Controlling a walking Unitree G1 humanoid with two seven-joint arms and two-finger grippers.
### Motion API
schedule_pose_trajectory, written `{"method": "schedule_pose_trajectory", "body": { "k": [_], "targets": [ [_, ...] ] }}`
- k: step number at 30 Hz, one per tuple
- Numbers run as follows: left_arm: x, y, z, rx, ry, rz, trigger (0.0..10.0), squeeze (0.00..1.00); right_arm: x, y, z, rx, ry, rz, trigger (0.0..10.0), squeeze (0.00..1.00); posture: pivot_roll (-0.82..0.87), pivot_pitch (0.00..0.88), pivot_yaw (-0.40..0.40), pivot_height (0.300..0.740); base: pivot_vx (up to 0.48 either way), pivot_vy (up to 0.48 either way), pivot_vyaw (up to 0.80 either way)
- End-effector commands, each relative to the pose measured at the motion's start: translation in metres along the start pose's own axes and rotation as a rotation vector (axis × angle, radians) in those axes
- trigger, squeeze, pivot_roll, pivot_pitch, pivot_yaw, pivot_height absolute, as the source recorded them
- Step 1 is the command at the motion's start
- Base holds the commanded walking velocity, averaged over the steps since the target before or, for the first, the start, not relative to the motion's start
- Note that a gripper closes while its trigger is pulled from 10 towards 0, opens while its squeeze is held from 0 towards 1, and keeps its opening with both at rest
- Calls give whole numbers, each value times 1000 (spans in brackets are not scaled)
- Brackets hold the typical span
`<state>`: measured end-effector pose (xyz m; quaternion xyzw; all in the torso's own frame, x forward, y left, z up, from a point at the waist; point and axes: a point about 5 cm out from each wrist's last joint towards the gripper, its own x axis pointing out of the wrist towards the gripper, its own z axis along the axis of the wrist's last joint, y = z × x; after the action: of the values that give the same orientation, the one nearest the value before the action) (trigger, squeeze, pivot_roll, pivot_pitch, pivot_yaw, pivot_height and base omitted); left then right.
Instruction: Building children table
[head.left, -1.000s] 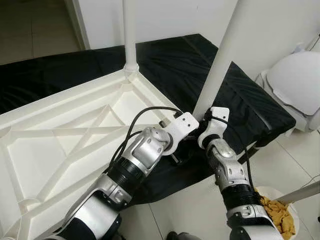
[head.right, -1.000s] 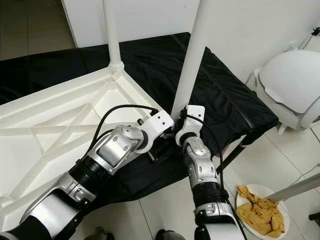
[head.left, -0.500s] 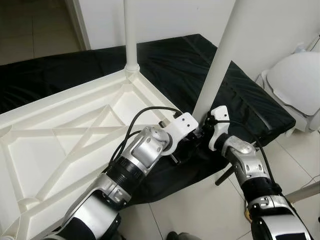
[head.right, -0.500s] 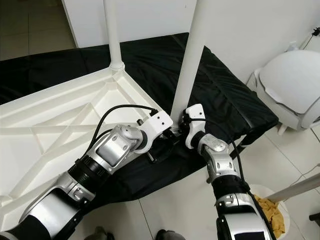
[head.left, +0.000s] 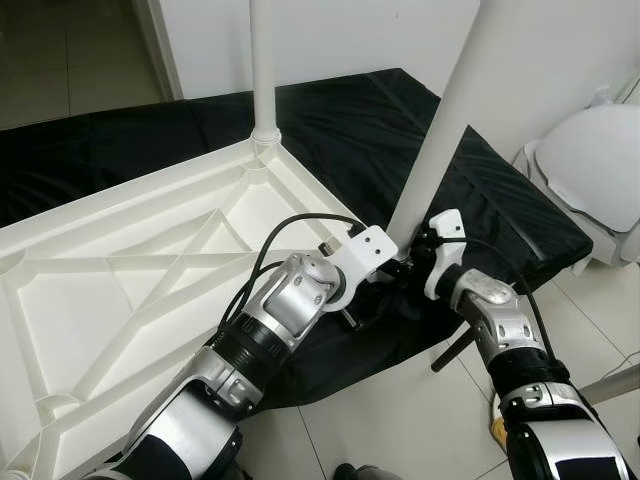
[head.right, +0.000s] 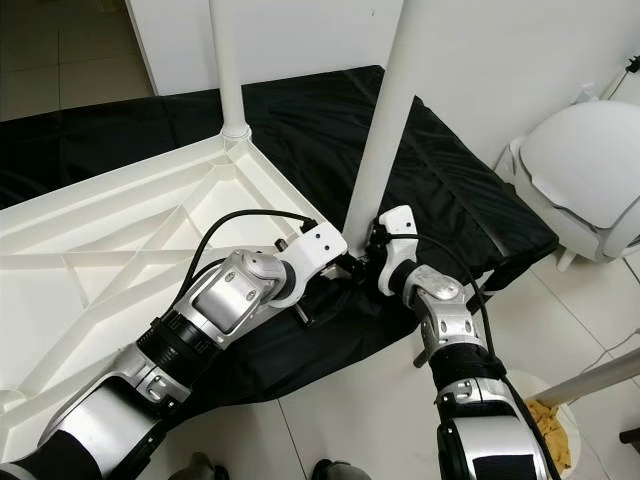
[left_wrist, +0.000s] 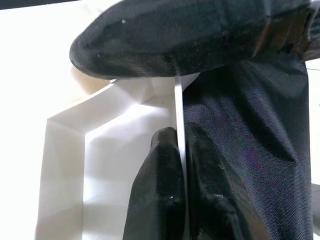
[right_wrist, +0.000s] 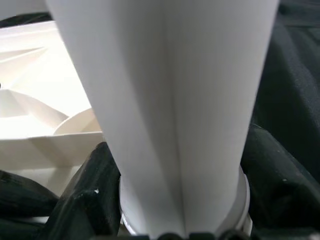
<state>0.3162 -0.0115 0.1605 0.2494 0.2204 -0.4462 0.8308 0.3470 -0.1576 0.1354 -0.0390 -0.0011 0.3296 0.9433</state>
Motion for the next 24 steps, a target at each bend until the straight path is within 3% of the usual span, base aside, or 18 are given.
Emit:
{"method": "schedule_pose_trajectory", "body": {
  "k": [1, 7, 9, 13, 19, 24],
  "targets": [
    [0, -2, 7, 32, -6, 11, 10000, 0, 0, 10, -20, 57, 65, -41, 0, 0, -71, 89, -13, 740, 0, 0, 0],
    [0, 1, 7, 24, -5, 20, 10000, 0, 6, 9, -18, 145, 59, -319, 0, 0, -71, 90, -15, 740, 0, 0, 0],
    [0, 1, 7, 24, -5, 20, 10000, 0, 6, 9, -18, 145, 59, -319, 0, 0, -71, 90, -15, 740, 0, 0, 0],
    [-1, 1, 7, 27, -5, 26, 10000, 0, 7, 16, -15, 200, 57, -565, 0, 0, -70, 89, -15, 740, 0, 0, 0],
    [-1, 1, 6, 26, -3, 26, 10000, 0, 8, 25, -13, 220, 51, -780, 0, 0, -71, 89, -16, 740, 0, 0, 0],
    [0, 2, 7, 20, -5, 28, 10000, 0, 16, 35, -8, 249, 30, -816, 0, 0, -76, 88, -14, 740, 0, 0, 0]
  ]
}}
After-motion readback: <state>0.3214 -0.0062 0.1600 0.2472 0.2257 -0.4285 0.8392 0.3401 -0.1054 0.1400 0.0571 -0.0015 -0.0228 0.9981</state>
